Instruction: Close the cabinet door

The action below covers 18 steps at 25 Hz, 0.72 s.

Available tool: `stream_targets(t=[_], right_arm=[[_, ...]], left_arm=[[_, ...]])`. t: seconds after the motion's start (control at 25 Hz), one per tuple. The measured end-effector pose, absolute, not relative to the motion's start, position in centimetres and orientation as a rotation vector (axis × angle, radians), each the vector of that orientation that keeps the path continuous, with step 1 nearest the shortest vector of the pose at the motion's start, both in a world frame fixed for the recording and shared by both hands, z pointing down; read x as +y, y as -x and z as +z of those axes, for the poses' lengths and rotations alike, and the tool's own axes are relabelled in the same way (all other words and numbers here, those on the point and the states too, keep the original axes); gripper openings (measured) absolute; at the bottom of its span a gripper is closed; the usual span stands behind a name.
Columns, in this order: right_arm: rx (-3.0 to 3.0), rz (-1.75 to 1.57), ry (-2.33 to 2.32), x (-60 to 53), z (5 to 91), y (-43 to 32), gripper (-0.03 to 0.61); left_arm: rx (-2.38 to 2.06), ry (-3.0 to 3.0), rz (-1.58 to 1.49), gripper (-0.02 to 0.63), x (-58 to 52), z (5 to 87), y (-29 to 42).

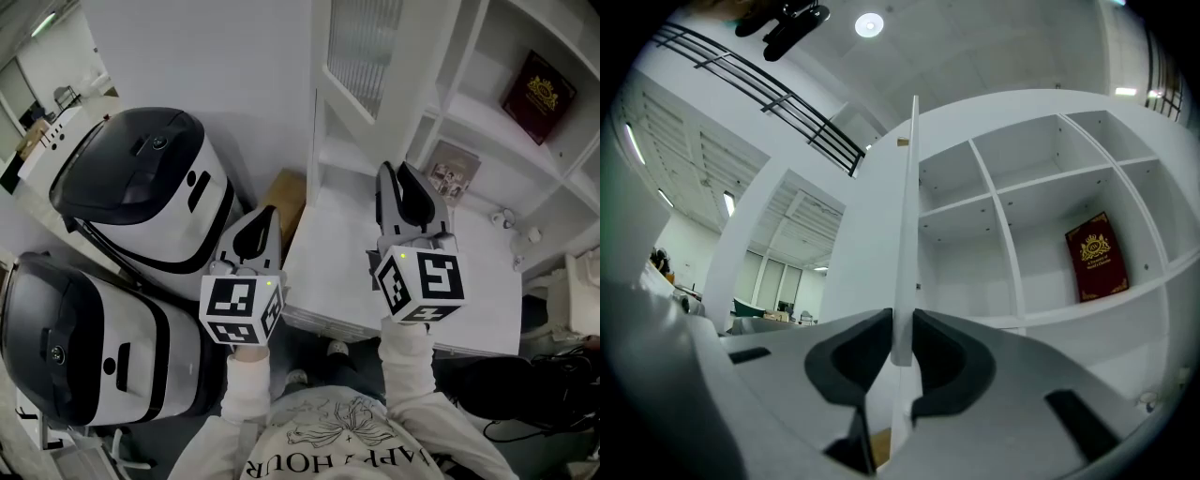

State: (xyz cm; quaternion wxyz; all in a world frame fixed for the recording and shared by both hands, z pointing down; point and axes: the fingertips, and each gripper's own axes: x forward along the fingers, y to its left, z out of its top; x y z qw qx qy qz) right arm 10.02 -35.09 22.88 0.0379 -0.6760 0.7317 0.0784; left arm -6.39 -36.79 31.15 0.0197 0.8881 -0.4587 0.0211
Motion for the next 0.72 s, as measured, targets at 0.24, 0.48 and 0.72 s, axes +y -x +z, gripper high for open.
stream_targets(t=[0.24,0.48,0.72], right_arm=[[2.256,0.229,2.046,-35.5,23.0,-12.1,0.066],[2.258,0.217,2.041,-36.3,23.1,-15.0,0.069],[2.283,0.204,2.0,-37.2,23.1,-17.4,0.072]], left_arm=[[-1.367,-2.789,0.073,0.005,-37.6,31.2,3.1],[-1.317,-2.814,0.083,0.005,-38.8,31.4,-0.2],[-1.277,-2.837,0.087,0.005,-39.9,31.4,-3.6]])
